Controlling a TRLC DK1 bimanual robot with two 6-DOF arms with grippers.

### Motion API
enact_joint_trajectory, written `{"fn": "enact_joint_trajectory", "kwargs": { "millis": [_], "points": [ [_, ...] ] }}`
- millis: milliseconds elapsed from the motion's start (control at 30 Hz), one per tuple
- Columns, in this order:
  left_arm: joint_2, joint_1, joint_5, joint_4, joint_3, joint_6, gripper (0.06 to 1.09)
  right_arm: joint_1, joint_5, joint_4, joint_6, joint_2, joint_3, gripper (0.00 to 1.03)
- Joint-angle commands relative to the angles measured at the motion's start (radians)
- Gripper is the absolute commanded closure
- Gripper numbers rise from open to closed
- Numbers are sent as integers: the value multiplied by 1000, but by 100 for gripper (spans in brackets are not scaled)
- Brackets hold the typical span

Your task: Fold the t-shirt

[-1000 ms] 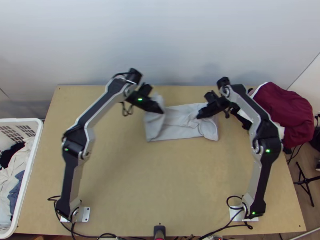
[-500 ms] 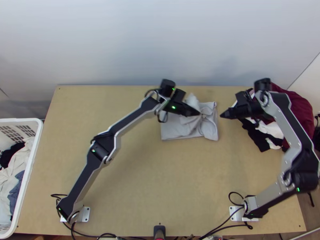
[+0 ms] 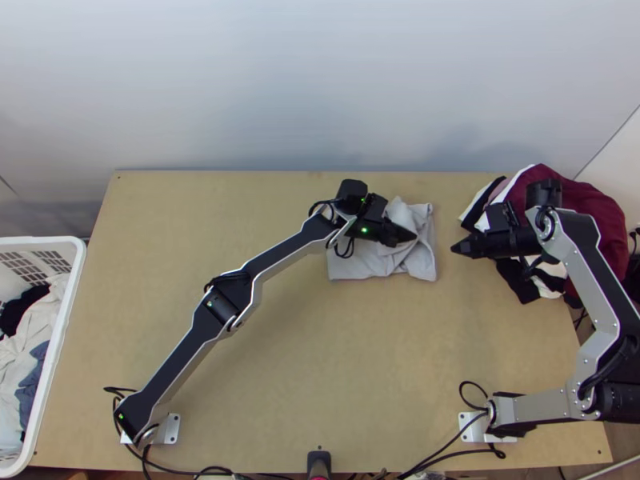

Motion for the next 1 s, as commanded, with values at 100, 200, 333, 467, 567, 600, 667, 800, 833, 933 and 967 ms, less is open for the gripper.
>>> {"fn": "enact_joint_trajectory", "kwargs": {
  "millis": [100,200,333,467,567,600,667,800,833,933,967],
  "points": [
    [50,-31,-35,50,25,-4,10,0,1,19,15,-12,-36,100],
    [47,-37,-35,41,23,-4,10,2,1,19,18,-15,-38,100],
    [27,-26,-35,-19,22,-4,10,11,1,19,21,-15,-35,100],
    [10,18,-35,-128,17,1,10,18,1,19,35,-24,-27,100],
    [-31,50,-35,-229,-15,51,10,23,1,19,40,-37,-24,100],
    [-45,56,-35,-270,-21,82,10,23,1,19,40,-38,-24,100],
    [-62,70,-41,-358,-21,150,10,23,1,19,40,-41,-24,100],
    [-113,93,-173,-528,-21,331,10,23,1,19,46,-52,-21,100],
    [-125,98,-210,-577,-21,372,10,25,1,19,52,-53,-18,100],
    [-160,110,-287,-714,-32,453,10,35,1,19,66,-49,-2,100],
    [-180,121,-287,-732,-50,458,10,46,1,21,66,-41,4,100]
  ]
}}
